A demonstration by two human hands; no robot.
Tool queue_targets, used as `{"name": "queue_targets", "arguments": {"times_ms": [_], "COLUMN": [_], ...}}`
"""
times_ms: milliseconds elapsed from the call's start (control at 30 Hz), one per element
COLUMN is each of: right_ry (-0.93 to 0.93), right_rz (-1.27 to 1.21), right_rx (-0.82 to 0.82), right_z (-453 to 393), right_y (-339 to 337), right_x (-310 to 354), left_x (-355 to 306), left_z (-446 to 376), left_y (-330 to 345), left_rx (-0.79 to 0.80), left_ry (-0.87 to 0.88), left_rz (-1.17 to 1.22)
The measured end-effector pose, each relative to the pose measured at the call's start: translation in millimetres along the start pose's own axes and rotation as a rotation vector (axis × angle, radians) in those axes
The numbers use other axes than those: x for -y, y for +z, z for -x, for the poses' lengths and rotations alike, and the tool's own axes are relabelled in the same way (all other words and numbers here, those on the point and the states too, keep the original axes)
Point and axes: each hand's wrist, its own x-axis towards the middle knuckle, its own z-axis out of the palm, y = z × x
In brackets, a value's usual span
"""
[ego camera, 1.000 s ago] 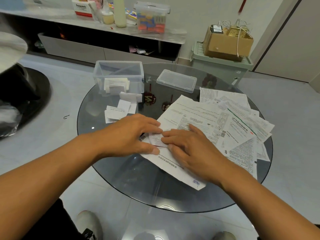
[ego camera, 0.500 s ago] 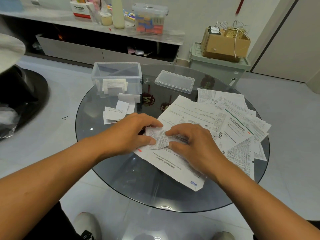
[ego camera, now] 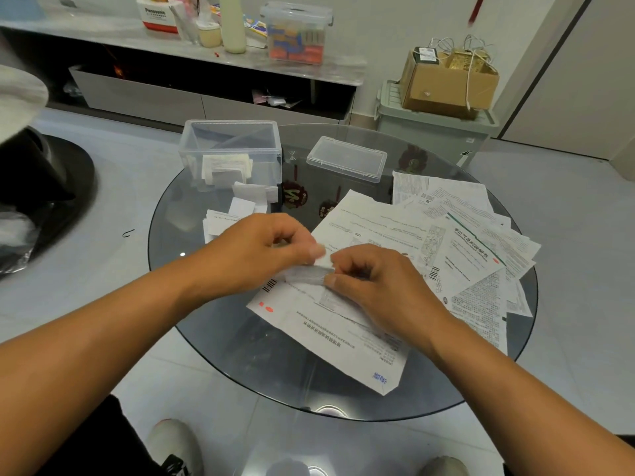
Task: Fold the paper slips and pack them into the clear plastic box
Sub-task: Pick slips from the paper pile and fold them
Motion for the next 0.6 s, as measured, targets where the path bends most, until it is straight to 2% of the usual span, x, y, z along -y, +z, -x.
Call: {"name": "queue_targets", "arguments": {"times_ms": [67,200,400,600], "right_ry": [-0.02,0.039,0.128,0.187], "right_rz": [0.107,0.147,0.189,0.097], "right_rx": [0.011,0.021,-0.121,-0.008], "right_z": [-1,-5,-8,-11], "right_y": [2,3,12,1], "right_x": [1,2,6,5], "left_x": [2,8,13,7], "left_z": [1,2,-2,0], "left_y": [2,8,11,6], "left_rx": [0.037,0.041,0.011,0.086], "left_ry": [0.006,0.001,0.045,0.011], "left_rz": [-0.076,-0.125,-0.313,-0.443]}}
